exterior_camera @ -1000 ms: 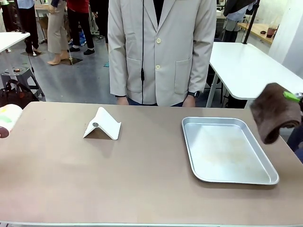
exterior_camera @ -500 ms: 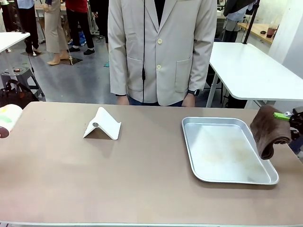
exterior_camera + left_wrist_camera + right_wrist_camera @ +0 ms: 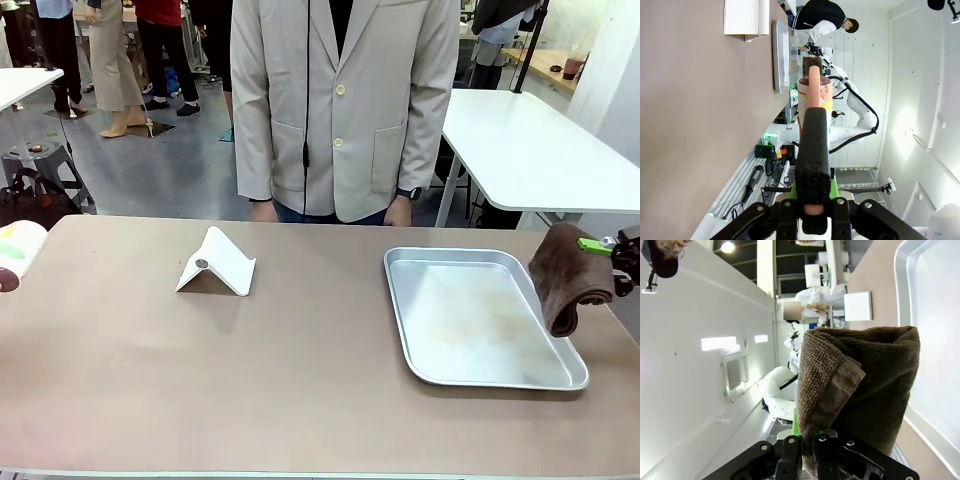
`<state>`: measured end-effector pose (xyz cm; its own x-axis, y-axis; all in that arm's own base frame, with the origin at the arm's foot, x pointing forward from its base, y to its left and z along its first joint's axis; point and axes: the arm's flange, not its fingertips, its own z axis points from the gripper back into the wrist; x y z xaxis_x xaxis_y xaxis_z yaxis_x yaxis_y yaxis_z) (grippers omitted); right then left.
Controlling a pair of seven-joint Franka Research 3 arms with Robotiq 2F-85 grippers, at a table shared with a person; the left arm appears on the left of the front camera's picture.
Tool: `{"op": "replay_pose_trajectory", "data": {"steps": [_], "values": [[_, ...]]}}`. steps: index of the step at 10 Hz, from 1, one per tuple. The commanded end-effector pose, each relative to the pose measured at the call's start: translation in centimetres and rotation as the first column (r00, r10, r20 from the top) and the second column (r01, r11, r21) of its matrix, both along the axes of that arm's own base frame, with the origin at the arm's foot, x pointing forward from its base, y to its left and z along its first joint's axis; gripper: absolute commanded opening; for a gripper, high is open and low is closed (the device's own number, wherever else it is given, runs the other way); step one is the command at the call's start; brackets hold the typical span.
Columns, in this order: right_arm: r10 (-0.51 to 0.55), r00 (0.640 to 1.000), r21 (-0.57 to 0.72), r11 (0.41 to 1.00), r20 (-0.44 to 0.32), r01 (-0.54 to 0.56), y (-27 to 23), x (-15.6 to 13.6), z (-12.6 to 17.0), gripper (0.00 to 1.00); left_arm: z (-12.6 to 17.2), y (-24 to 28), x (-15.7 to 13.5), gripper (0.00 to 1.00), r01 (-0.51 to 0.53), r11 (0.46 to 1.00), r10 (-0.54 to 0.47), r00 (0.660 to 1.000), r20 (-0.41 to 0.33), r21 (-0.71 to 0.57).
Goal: Clean the surface of the table.
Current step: Clean the area not pointed to by the person, then return the Lint Roller and towel to their original positions.
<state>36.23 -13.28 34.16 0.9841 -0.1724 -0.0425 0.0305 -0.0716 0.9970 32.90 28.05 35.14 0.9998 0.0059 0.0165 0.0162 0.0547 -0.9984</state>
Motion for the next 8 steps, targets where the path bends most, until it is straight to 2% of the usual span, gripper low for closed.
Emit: {"op": "replay_pose_trajectory", "data": {"steps": [1,8], "values": [[0.001,1.000,0.011,1.000,0.007,-0.001,0.03,-0.46,0.49,0.07,0.51,-0.10,-0.21,0.22,-0.012,1.000,0.012,1.000,0.009,-0.017],[0.001,1.000,0.011,1.000,0.007,-0.001,0.03,-0.46,0.49,0.07,0.51,-0.10,-0.21,0.22,-0.012,1.000,0.012,1.000,0.009,-0.017]]}}
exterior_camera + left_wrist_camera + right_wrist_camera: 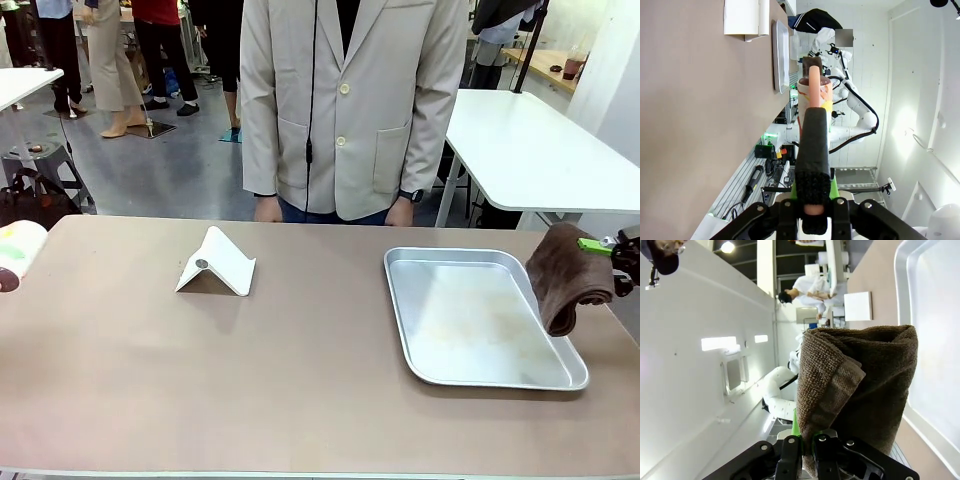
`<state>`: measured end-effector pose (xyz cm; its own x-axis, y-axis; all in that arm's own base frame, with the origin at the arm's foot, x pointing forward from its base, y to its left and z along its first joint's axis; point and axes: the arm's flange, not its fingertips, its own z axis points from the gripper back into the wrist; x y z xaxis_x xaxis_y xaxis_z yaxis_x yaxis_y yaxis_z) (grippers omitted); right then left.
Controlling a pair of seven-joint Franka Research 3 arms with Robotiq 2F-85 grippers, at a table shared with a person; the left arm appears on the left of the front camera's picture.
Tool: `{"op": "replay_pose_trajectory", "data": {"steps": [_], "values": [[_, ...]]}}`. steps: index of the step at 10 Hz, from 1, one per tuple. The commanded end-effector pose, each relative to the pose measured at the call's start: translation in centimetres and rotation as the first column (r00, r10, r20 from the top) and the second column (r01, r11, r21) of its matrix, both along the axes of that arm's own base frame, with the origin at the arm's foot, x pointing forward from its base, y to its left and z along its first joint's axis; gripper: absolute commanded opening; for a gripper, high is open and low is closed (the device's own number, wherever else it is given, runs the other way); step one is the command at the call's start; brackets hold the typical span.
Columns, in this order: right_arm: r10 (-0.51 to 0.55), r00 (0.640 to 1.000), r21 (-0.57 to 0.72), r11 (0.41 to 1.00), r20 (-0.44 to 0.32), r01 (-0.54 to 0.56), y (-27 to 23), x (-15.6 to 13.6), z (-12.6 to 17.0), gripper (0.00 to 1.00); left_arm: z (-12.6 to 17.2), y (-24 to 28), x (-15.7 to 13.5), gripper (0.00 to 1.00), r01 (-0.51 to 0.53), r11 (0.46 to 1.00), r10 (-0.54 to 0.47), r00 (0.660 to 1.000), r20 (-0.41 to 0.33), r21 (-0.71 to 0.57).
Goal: Clean the surface of the table.
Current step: Return the Lint Roller and towel to their original positions.
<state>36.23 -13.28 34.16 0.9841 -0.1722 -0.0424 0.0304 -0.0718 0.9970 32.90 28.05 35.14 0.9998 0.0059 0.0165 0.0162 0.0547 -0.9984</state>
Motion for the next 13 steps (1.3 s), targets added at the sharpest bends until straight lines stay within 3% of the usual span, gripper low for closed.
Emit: {"op": "replay_pose_trajectory", "data": {"steps": [1,2,3,4,6,8,10,13], "values": [[0.001,1.000,0.011,1.000,0.007,-0.001,0.0,-0.5,0.5,0.07,0.5,-0.1,-0.2,0.22,-0.012,1.000,0.012,1.000,0.009,-0.017],[0.000,1.000,0.000,1.000,0.000,0.000,0.0,0.0,0.0,0.07,0.0,0.0,0.0,0.22,0.000,1.000,0.000,1.000,0.000,0.000],[-0.030,0.999,0.012,0.999,0.012,0.030,0.4,0.2,0.5,0.07,1.1,0.4,-0.3,0.22,-0.071,0.997,0.071,0.997,0.006,-0.036],[-0.059,0.997,-0.020,0.998,0.039,0.060,2.0,1.2,1.6,0.07,2.9,-0.6,0.2,0.22,-0.038,0.997,0.041,0.998,0.039,-0.070],[0.016,0.992,-0.024,1.000,0.128,-0.013,6.4,3.2,4.4,0.07,6.0,-4.0,2.8,0.22,0.019,0.998,-0.017,0.999,0.033,-0.059],[0.072,0.984,-0.029,0.997,0.163,-0.068,12.0,5.7,7.2,0.07,8.6,-8.8,6.3,0.22,0.126,0.992,-0.126,0.992,0.007,0.003],[0.130,0.972,-0.046,0.991,0.196,-0.123,18.1,8.2,8.9,0.07,10.6,-14.0,9.1,0.22,0.173,0.980,-0.172,0.985,-0.016,0.102],[0.178,0.963,-0.114,0.981,0.202,-0.158,27.5,11.4,7.9,0.07,11.4,-22.3,11.2,0.22,0.295,0.905,-0.298,0.954,-0.037,0.305]]}}
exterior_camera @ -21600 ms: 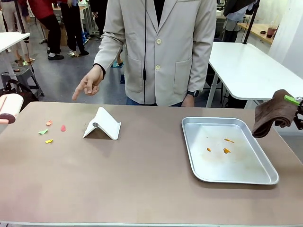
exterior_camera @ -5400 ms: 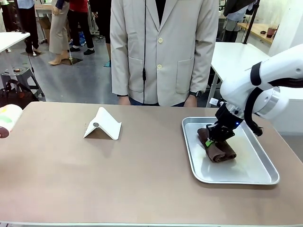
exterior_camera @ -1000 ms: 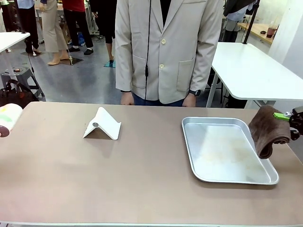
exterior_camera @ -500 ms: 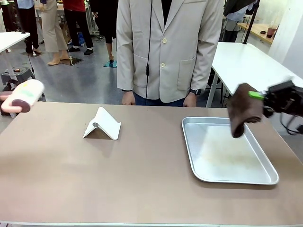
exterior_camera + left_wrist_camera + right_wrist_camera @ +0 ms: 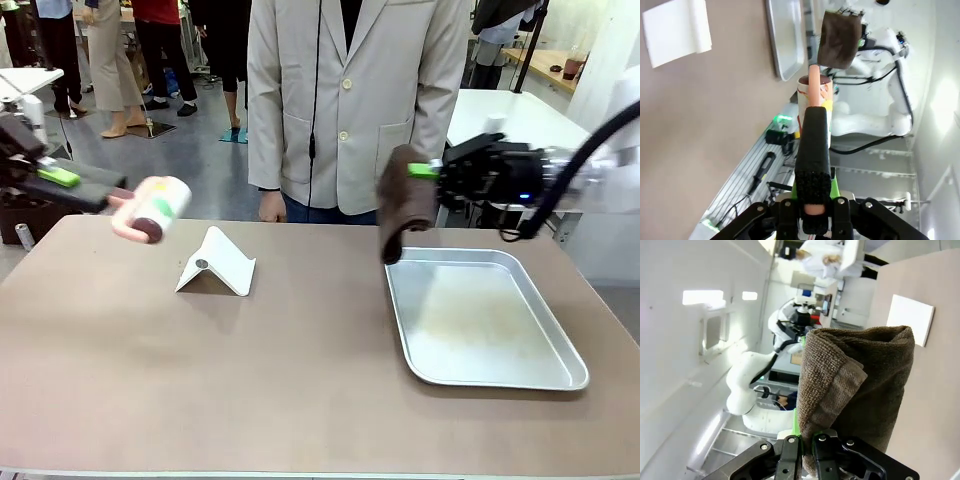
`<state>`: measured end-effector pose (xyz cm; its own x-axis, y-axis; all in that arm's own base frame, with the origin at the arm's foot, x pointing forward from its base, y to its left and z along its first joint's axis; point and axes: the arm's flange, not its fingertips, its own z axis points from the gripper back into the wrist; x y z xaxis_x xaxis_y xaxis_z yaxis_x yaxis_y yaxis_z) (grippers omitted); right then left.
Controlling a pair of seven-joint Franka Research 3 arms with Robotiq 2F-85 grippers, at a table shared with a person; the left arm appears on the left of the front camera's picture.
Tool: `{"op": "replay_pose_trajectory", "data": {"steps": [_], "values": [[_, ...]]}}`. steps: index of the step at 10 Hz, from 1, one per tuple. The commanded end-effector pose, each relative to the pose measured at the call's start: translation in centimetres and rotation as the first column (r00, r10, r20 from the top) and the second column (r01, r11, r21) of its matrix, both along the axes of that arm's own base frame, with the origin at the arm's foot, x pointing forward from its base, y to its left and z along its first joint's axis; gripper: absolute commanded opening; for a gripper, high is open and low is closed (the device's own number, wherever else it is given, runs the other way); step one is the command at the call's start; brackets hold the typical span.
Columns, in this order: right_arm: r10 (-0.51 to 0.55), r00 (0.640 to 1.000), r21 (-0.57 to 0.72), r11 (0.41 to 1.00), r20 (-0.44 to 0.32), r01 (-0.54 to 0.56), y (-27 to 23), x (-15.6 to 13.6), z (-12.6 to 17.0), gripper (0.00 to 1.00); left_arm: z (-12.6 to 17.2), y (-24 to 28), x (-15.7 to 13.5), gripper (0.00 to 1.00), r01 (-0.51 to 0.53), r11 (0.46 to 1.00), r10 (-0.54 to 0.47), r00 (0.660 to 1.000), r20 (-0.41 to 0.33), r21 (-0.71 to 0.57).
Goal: Clean the surface of the table.
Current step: Return the Lint Roller and towel to their original positions.
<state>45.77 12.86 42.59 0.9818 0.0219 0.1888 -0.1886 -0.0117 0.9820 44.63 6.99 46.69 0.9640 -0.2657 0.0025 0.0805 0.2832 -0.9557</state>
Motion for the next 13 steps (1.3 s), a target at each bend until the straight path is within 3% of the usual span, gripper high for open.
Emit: {"op": "replay_pose_trajectory", "data": {"steps": [1,4,6,12,13], "values": [[-0.012,1.000,-0.070,0.997,-0.005,0.011,3.7,2.6,-1.7,0.07,-0.6,-3.7,-0.1,0.22,0.038,0.990,-0.040,0.999,0.013,0.134],[0.079,0.995,-0.152,0.985,-0.057,-0.087,7.3,3.0,-4.9,0.07,-2.2,-8.5,1.3,0.22,0.017,0.962,-0.027,0.999,0.033,0.273],[0.086,0.991,-0.204,0.973,-0.101,-0.106,8.2,3.1,-7.4,0.07,-3.0,-10.6,2.1,0.22,0.007,0.956,-0.018,0.999,0.035,0.293],[0.085,0.992,-0.184,0.978,-0.092,-0.100,7.7,2.3,-8.2,0.07,-3.6,-10.4,2.6,0.22,0.016,0.956,-0.030,0.999,0.044,0.291],[-0.006,0.996,-0.249,0.968,-0.086,-0.015,9.4,3.2,-8.1,0.07,-2.9,-12.2,3.7,0.22,-0.057,0.938,0.040,0.997,0.058,0.343]]}}
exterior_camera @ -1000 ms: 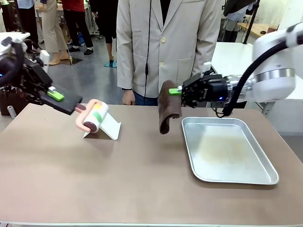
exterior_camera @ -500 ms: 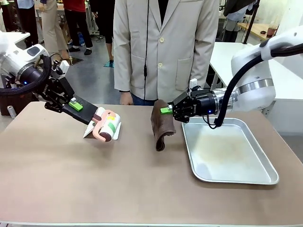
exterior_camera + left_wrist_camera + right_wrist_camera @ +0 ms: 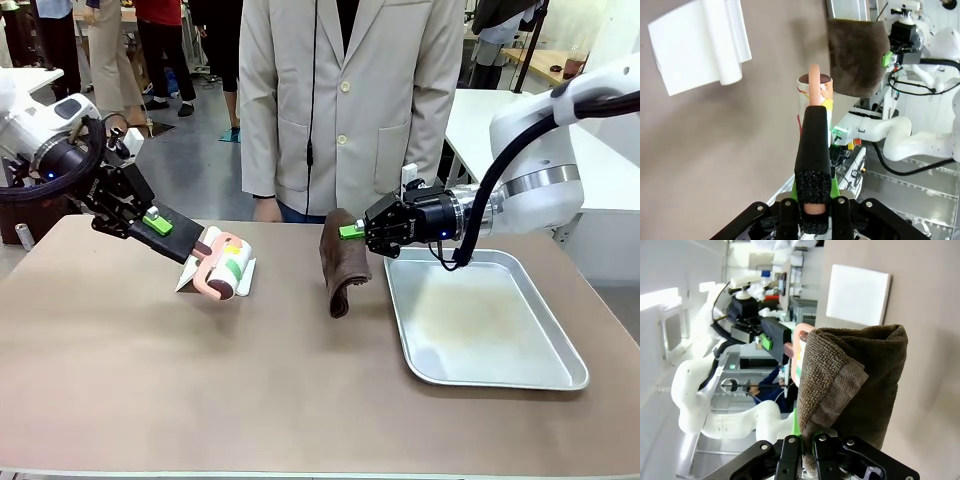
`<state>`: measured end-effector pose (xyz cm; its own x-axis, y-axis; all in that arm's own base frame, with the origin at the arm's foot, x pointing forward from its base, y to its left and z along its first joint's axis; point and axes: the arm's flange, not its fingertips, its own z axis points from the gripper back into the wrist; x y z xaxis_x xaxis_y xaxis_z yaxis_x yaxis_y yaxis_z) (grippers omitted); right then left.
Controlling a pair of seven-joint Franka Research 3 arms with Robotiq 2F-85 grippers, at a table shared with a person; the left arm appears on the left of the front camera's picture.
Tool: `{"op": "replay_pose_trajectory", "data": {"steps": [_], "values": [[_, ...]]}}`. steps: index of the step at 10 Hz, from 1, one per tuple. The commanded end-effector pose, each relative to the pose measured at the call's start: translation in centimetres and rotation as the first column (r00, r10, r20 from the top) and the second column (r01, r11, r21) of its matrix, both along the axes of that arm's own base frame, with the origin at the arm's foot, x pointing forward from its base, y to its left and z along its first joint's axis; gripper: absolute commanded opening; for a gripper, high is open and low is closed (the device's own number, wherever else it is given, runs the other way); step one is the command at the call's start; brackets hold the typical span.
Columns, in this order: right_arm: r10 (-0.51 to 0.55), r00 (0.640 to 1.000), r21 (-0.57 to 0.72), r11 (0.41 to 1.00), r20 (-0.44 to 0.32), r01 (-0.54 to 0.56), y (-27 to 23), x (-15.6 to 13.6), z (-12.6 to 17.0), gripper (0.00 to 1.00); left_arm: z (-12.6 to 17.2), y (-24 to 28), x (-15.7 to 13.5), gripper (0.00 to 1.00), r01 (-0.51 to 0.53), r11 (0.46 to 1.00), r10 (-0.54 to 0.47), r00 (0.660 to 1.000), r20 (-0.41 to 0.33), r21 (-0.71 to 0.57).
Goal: Clean the surface of the table.
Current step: Return the Lint Roller and towel to their original positions.
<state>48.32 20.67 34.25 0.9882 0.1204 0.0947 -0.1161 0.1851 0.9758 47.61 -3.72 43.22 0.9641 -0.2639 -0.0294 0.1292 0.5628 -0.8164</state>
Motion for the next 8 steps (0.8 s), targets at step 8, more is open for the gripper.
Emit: {"op": "replay_pose_trajectory", "data": {"steps": [8], "values": [[-0.179,0.984,-0.088,0.980,-0.013,0.177,2.7,1.0,-2.0,0.07,3.5,-7.6,6.6,0.22,-0.166,0.889,0.164,0.986,0.041,0.427]]}}
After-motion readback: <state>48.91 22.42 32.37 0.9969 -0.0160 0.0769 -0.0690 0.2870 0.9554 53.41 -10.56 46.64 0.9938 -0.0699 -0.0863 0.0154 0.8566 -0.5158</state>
